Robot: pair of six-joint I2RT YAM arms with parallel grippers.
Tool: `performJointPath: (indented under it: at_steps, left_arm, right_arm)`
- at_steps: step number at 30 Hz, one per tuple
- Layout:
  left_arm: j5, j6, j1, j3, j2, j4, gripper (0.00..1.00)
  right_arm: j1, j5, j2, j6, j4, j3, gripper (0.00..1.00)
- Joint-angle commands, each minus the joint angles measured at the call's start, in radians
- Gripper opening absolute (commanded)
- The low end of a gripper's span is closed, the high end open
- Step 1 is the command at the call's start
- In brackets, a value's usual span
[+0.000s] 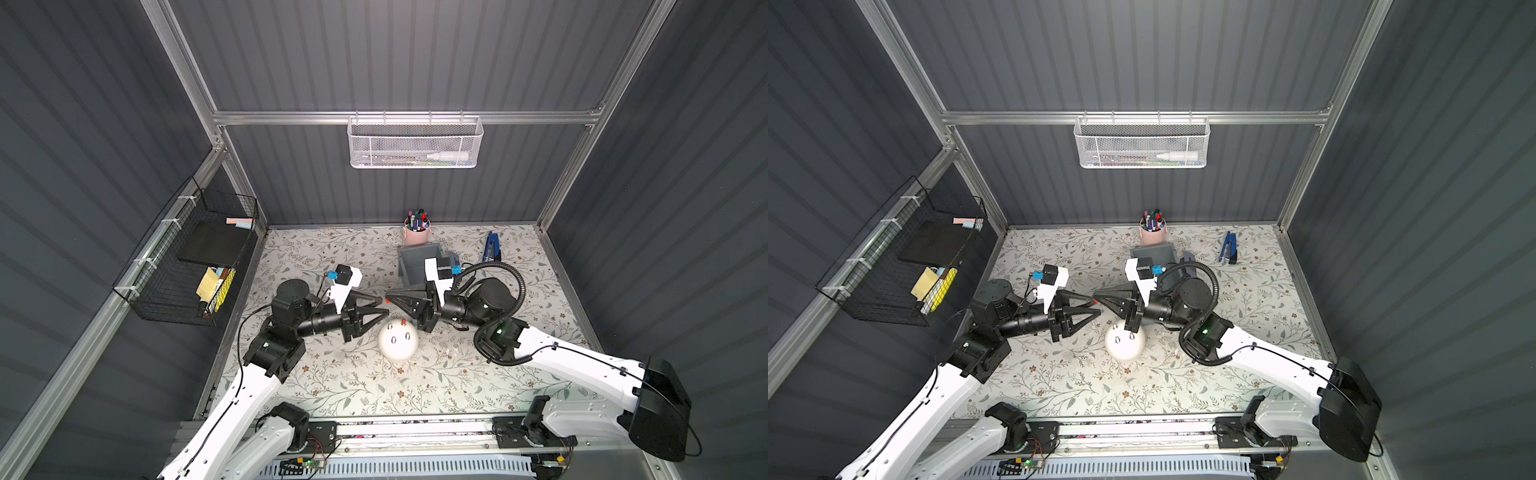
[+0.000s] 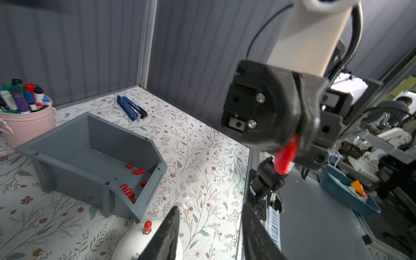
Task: Cover the protruding screws with screw protection sleeves
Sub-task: Pick up the screw protection sleeve from the storage box.
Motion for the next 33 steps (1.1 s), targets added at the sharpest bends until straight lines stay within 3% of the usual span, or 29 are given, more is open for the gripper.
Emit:
performJointPath:
  at_steps: [1, 7, 11, 16, 26, 29, 33]
  left_arm:
    - [-0.005, -0.123, 0.021, -0.022, 0.002, 0.194, 0.44]
    - [0.118, -0.141, 0.026, -0.022, 0.03, 0.283, 0.38]
    - [0.161, -0.11, 0.026, -0.016, 0.038, 0.273, 0.48]
    - [0.183, -0.109, 0.026, -0.01, 0.054, 0.273, 0.48]
    - [0.234, -0.21, 0.026, 0.007, 0.079, 0.39, 0.35]
    - [0.233, -0.216, 0.026, 0.006, 0.076, 0.397, 0.27]
    - [0.232, -0.223, 0.026, 0.007, 0.074, 0.407, 0.26]
  right_arm:
    - [0.015, 0.001, 0.016, 0.001, 0.059, 0.017, 0.05]
    - [0.022, 0.049, 0.018, 0.007, 0.091, -0.005, 0.04]
    - [0.022, 0.083, -0.001, 0.006, 0.105, -0.024, 0.03]
    - [0.022, 0.093, -0.015, -0.012, 0.08, -0.028, 0.03]
    - [0.02, 0.113, -0.004, -0.017, 0.061, -0.028, 0.03]
    - [0.021, 0.114, -0.006, -0.035, 0.034, -0.018, 0.03]
    - [0.022, 0.117, -0.01, -0.049, 0.016, -0.014, 0.03]
